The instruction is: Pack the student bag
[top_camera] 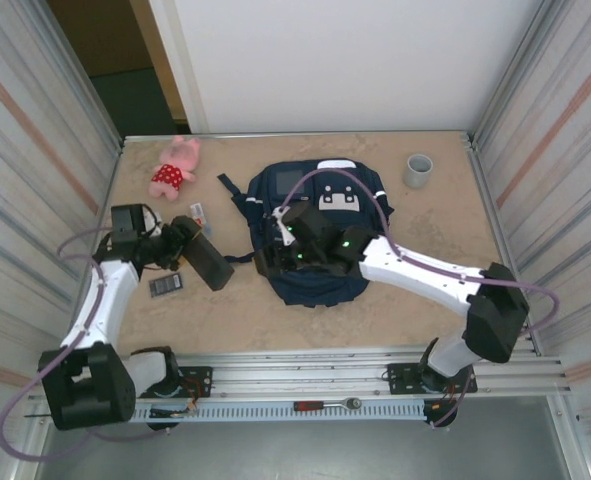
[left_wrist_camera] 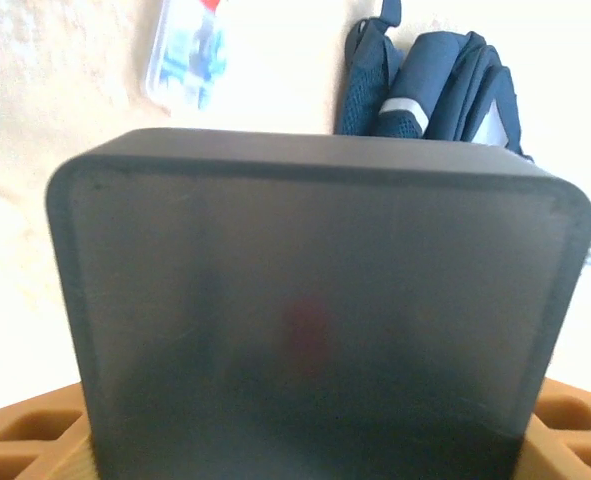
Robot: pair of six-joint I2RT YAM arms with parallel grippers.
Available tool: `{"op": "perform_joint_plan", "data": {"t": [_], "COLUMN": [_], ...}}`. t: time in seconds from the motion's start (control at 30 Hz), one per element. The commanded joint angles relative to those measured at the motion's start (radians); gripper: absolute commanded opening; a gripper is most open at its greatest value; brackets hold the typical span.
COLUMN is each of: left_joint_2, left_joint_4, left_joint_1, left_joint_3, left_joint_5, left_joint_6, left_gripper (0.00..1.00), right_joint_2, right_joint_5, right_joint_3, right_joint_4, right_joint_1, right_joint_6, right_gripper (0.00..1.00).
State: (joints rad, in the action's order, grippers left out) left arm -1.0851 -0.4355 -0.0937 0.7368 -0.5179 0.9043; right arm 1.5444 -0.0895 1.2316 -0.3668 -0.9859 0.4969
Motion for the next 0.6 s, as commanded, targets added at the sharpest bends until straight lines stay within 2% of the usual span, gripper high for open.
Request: {"op": "perform_joint_plan", "data": {"t": [0.0, 0.07, 0.23, 0.57], "left_joint_2": [0.087, 0.121, 0.167, 0.178], "left_joint_4": [0.186, 0.224, 0.255, 0.4], "left_joint_1": [0.037, 0.064, 0.11, 0.151], "left_joint_3": [-0.078, -0.126, -0.183, -0.254], "left_joint_5": [-0.029, -0.007, 0.061, 0.09], "left_joint_6": [0.312, 0.396, 0.496, 0.664], "left_gripper": [0.48, 0.48, 0.48, 0.46], "right_joint_2": [0.039, 0.072, 0.107, 0.146], "right_joint_5": [-0.022, -0.034, -0.078, -0.118], "right_joint_3": [0.077, 0.099, 0.103, 0.096], "right_joint_4": [0.023, 0.029, 0.089, 0.14], "right_joint_1": [-0.031, -0.044, -0.046, -0.046], "right_joint_6": [-0.067, -0.077, -0.06, -0.005], "right_gripper": [0.76, 0.77, 0.77, 0.73]}}
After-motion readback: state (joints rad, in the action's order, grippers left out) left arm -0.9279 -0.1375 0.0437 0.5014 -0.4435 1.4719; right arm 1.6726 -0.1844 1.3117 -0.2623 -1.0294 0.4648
